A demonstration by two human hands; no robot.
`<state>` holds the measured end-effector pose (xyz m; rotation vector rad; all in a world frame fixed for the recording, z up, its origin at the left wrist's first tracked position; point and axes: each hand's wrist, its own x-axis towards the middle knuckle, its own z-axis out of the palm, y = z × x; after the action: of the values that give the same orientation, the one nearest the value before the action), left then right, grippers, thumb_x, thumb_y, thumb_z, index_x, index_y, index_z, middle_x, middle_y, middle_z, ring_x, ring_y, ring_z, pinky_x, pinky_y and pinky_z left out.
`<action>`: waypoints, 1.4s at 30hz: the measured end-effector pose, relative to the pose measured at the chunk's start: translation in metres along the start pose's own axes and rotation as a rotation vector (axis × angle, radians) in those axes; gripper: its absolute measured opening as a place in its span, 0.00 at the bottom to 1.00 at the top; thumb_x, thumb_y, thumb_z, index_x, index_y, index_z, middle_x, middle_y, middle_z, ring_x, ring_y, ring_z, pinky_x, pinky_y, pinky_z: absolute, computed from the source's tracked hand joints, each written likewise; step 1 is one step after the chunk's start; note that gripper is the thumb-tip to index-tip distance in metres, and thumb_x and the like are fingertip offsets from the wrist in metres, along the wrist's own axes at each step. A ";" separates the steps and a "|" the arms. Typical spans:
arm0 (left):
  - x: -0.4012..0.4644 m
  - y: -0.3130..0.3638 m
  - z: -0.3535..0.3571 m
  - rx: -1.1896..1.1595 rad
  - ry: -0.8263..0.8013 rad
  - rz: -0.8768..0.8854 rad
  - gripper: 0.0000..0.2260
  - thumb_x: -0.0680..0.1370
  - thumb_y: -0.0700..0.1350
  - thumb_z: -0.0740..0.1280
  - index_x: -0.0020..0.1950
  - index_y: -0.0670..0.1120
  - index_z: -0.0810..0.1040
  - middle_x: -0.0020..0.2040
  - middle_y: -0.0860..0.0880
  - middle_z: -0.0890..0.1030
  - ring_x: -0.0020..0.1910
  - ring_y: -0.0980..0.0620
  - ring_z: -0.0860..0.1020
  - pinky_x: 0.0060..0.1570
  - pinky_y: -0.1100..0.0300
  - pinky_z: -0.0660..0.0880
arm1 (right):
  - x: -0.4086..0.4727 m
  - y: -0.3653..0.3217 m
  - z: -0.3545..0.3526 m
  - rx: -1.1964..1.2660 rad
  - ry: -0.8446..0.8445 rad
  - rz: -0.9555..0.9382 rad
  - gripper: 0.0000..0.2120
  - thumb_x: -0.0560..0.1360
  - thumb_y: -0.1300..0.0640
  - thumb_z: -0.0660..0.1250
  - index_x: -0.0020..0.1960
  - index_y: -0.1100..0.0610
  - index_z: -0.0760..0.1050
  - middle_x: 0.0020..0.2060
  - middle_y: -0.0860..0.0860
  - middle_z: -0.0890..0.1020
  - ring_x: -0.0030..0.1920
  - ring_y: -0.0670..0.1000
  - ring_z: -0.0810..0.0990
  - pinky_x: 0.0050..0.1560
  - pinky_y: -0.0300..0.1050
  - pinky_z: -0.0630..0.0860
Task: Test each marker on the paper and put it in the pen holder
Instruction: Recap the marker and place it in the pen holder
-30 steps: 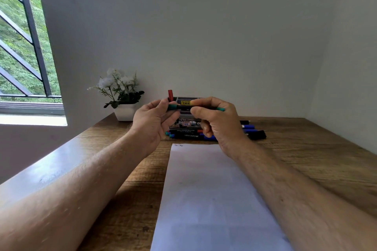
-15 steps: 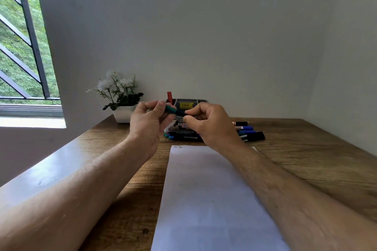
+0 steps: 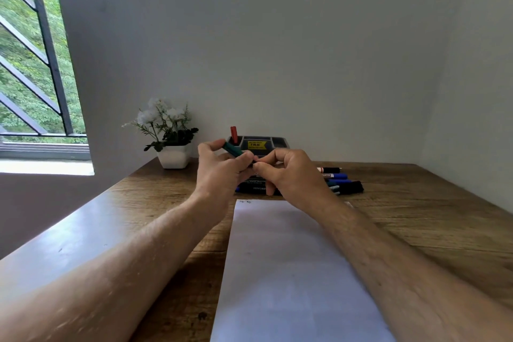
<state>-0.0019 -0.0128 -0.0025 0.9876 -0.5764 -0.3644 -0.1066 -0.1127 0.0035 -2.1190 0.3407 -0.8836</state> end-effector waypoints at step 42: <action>0.076 0.009 0.023 1.142 0.135 0.529 0.32 0.76 0.28 0.58 0.75 0.55 0.66 0.55 0.47 0.80 0.51 0.51 0.78 0.49 0.56 0.78 | 0.005 -0.001 0.000 -0.523 0.025 0.071 0.08 0.77 0.57 0.68 0.51 0.53 0.85 0.47 0.50 0.85 0.46 0.48 0.81 0.52 0.46 0.81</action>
<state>0.0443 -0.0645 0.0366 1.8537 -0.9105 0.5856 -0.1030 -0.1151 0.0067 -2.5505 0.7202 -0.8437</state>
